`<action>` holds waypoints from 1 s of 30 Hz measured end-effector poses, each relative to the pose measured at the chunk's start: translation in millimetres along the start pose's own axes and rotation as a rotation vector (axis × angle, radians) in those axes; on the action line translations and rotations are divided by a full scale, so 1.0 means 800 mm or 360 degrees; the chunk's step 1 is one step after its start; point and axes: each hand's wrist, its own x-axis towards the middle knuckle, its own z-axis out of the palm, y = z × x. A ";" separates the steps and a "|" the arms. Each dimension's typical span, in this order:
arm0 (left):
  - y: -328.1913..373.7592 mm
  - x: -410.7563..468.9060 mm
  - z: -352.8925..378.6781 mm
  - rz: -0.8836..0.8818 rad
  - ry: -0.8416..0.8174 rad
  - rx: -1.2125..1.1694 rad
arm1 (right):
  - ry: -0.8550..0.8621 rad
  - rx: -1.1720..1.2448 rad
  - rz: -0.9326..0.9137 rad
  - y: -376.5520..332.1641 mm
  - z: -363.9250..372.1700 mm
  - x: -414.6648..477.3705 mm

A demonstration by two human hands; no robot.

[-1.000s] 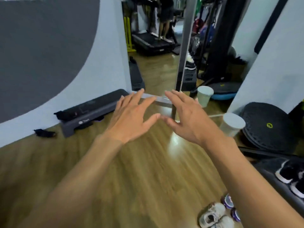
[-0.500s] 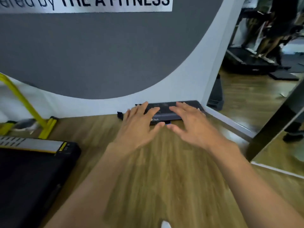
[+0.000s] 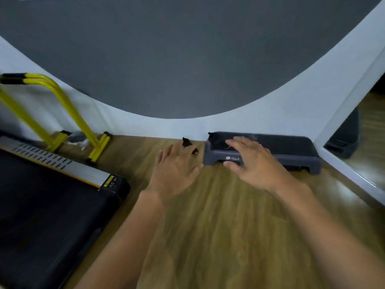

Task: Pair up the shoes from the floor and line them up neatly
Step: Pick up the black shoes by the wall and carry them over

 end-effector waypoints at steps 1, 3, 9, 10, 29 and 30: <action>-0.010 0.019 0.007 -0.0014 -0.0018 0.0005 | -0.0026 0.0009 -0.0016 0.003 0.008 0.024; -0.031 0.062 0.024 -0.0056 -0.0089 0.0012 | -0.0083 0.0016 -0.0038 0.006 0.027 0.073; -0.105 0.208 0.086 -0.0015 -0.0286 -0.0041 | -0.0242 0.0008 0.0014 0.015 0.095 0.225; -0.116 0.232 0.095 -0.0002 -0.0334 -0.0048 | -0.0278 0.0011 0.0029 0.017 0.103 0.248; -0.243 0.719 0.310 0.0227 -0.0690 0.0107 | -0.0295 0.0712 0.0618 0.172 0.241 0.707; -0.251 0.739 0.330 0.0228 -0.0725 0.0099 | -0.0280 0.0771 0.0689 0.183 0.256 0.726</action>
